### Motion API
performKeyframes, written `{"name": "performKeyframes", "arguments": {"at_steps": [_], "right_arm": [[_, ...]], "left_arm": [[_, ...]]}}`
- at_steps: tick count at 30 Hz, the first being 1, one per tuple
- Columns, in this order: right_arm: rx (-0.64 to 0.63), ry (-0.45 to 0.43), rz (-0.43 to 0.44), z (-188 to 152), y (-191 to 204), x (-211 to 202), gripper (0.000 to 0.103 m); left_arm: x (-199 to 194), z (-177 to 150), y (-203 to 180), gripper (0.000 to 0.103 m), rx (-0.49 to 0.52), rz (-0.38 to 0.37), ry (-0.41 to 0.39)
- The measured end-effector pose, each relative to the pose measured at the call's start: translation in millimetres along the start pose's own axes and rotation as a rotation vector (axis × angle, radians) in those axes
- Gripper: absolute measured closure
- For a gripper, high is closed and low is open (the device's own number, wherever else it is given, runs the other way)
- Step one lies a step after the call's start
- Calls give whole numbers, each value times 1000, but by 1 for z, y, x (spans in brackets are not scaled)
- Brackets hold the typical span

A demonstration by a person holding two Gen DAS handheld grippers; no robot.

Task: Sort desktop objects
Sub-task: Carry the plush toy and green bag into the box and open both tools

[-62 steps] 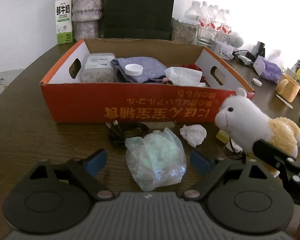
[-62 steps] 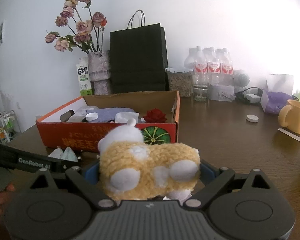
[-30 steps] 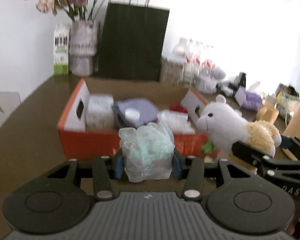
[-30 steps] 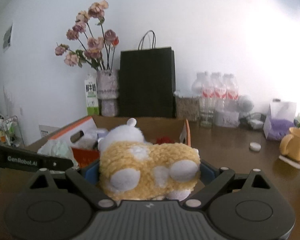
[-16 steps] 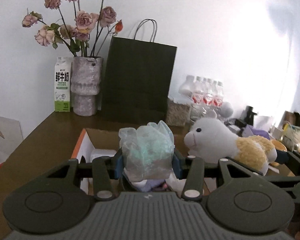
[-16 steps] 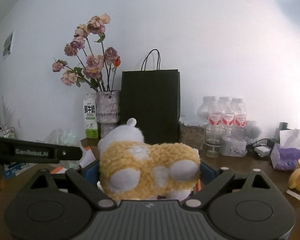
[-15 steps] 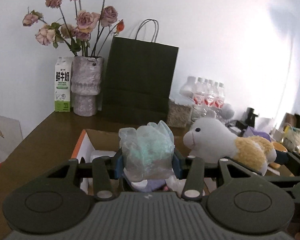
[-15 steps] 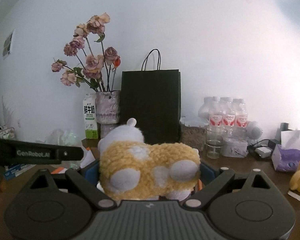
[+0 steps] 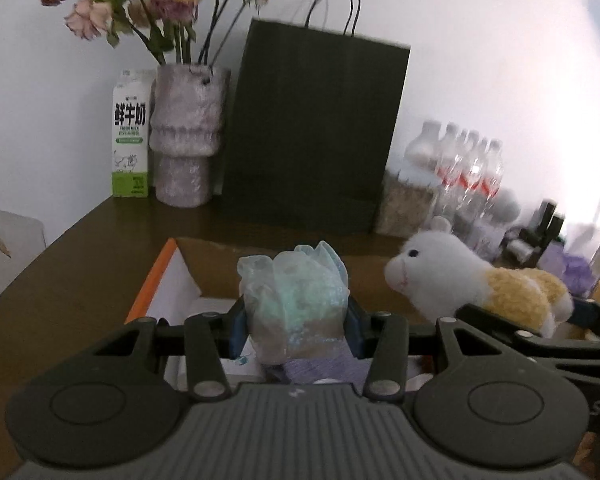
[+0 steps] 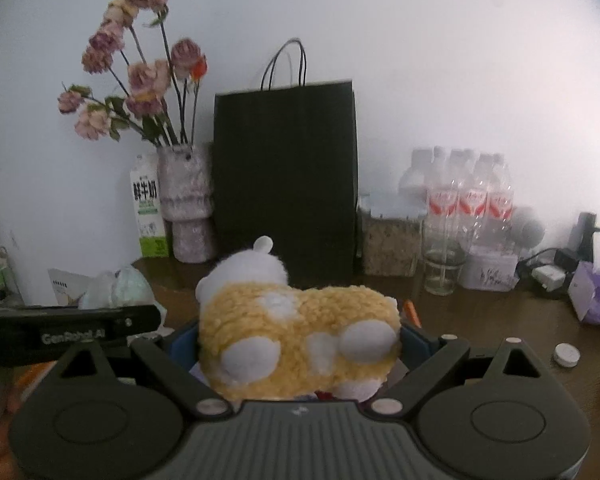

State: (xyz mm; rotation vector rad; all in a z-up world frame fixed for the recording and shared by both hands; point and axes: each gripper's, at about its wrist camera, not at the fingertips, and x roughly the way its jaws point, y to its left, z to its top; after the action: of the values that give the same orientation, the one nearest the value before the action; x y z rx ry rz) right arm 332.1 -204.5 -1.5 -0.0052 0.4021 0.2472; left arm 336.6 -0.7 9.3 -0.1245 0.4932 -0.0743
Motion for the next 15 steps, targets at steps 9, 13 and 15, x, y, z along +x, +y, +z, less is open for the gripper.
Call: {"name": "performKeyframes", "arguments": {"at_steps": [9,13,15], "right_arm": [[11,115,44,-21,-4,30,7],[-3,122,45,-25,-1,28,4],[-6,126,42,-26,0,27,1]], "left_arm": [[18,-12,-2,50,56,16,32],[15,-14,-8,21,84,25,20],[13,-15,-9,9,89,52,5]]}}
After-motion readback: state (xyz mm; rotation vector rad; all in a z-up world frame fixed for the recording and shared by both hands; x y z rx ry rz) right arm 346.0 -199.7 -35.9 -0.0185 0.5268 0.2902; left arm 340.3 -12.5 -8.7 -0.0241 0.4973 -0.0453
